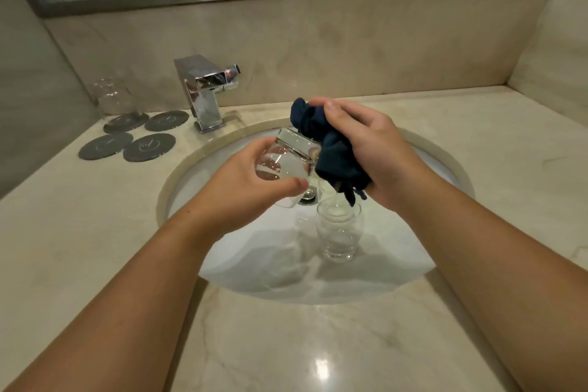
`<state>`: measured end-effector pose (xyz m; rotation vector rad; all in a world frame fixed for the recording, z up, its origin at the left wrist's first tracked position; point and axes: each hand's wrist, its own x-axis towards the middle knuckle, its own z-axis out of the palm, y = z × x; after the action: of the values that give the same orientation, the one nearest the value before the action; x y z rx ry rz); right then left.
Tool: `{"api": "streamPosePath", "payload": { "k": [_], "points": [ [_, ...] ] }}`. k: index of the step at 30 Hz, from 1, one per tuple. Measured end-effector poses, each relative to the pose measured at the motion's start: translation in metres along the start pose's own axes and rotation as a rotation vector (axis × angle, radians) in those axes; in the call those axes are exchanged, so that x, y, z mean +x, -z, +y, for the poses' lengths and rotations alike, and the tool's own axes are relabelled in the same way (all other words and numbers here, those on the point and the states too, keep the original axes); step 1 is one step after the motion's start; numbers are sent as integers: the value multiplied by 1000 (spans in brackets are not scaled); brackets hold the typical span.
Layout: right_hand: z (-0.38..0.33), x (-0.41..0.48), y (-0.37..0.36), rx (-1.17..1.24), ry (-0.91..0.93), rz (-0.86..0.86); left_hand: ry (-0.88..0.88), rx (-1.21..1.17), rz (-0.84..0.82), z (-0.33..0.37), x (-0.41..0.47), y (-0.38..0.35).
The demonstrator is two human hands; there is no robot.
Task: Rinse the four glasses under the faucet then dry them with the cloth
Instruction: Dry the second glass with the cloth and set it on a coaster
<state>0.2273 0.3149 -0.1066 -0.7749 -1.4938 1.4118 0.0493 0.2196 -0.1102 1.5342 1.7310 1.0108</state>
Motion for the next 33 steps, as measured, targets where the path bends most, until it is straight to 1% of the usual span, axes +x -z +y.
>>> {"api": "streamPosePath", "payload": {
  "k": [3, 6, 11, 17, 19, 22, 28, 30, 33],
  "points": [
    [-5, -5, -1, -203, 125, -39, -15, -9, 80, 2, 1, -1],
    [-9, -10, -3, -289, 176, -100, -36, 48, 122, 2, 1, 0],
    [-10, -8, -3, -249, 157, -109, -119, 91, 147, 6, -2, 1],
    [-7, -5, 3, -209, 27, -107, -197, 127, 99, 6, -3, -2],
    [-6, -3, 3, -138, -15, -94, -211, 112, 107, 7, -3, -2],
    [-6, -3, 1, 2, -82, -84, -192, 63, 135, 5, -2, -2],
    [-6, -6, -11, 182, -129, -32, -153, -73, 243, 5, 2, -3],
    [-5, -9, -18, 208, -112, -30, -121, -109, 273, 10, 2, -5],
    [-3, -14, -27, 174, -75, -11, -111, -188, 316, 13, 2, -6]
  ]
}}
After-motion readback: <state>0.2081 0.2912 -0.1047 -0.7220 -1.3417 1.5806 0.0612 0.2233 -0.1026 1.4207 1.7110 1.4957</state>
